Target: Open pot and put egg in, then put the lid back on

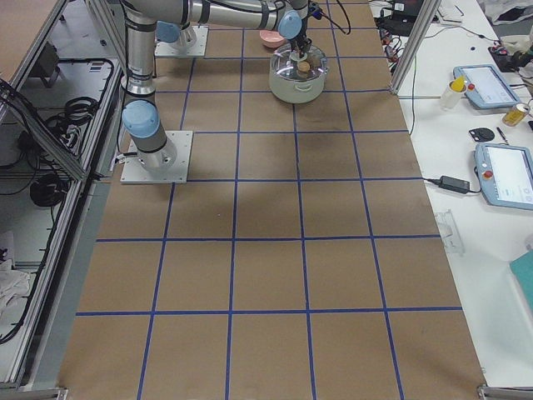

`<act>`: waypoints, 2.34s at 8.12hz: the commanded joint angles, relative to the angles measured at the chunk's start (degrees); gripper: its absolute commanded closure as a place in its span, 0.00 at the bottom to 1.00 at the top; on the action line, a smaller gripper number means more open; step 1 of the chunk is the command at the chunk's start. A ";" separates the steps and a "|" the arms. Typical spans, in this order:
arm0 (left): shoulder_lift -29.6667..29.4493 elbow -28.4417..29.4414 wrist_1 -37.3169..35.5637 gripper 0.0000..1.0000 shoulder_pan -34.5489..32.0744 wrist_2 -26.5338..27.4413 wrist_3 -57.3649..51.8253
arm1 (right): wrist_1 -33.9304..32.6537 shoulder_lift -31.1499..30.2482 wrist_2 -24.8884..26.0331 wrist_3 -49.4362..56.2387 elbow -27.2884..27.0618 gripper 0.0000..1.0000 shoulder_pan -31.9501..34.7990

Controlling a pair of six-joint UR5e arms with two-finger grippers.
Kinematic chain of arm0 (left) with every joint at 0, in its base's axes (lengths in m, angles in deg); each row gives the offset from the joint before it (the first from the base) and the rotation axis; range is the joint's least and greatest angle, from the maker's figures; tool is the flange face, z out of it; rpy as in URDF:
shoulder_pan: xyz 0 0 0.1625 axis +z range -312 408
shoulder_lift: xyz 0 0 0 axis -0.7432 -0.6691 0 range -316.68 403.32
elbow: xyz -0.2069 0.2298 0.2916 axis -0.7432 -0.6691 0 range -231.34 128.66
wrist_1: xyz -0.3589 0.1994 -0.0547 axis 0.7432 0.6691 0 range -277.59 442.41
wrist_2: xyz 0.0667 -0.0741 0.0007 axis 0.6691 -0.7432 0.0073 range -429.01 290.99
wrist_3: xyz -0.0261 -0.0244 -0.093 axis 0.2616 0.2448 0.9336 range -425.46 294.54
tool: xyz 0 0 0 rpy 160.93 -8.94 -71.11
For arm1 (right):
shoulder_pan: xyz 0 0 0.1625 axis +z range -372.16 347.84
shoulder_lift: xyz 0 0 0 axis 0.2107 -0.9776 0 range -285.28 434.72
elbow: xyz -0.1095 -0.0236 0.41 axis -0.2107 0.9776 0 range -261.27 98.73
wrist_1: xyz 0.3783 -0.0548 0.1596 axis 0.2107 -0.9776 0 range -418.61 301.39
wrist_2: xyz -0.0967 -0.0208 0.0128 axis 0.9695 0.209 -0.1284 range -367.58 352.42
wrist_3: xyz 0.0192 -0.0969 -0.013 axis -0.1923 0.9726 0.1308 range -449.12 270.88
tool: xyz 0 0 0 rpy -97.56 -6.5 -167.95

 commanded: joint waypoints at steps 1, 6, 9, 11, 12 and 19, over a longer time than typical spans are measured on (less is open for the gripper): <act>-0.25 0.16 -4.04 0.00 -0.07 0.37 0.26 | -0.23 -0.08 0.33 -0.66 -0.15 1.00 0.00; -0.16 -0.28 -3.34 0.00 -0.25 0.99 0.87 | 0.29 -0.52 0.68 -0.85 0.29 0.00 -0.09; -0.07 0.16 -3.60 0.00 -0.16 0.99 0.88 | 6.16 -4.55 3.65 -0.85 0.73 0.00 -0.44; 0.19 0.16 -3.07 0.00 -0.25 0.99 2.80 | 14.14 -9.28 8.56 -0.76 0.82 0.00 -4.81; 0.20 0.07 -2.38 0.00 -0.16 0.99 2.72 | 19.58 -12.53 9.64 -0.67 0.82 0.00 -9.80; 2.13 -0.63 -0.09 0.00 -0.25 0.90 2.55 | 27.46 -18.98 9.30 -0.06 -0.14 0.00 -22.94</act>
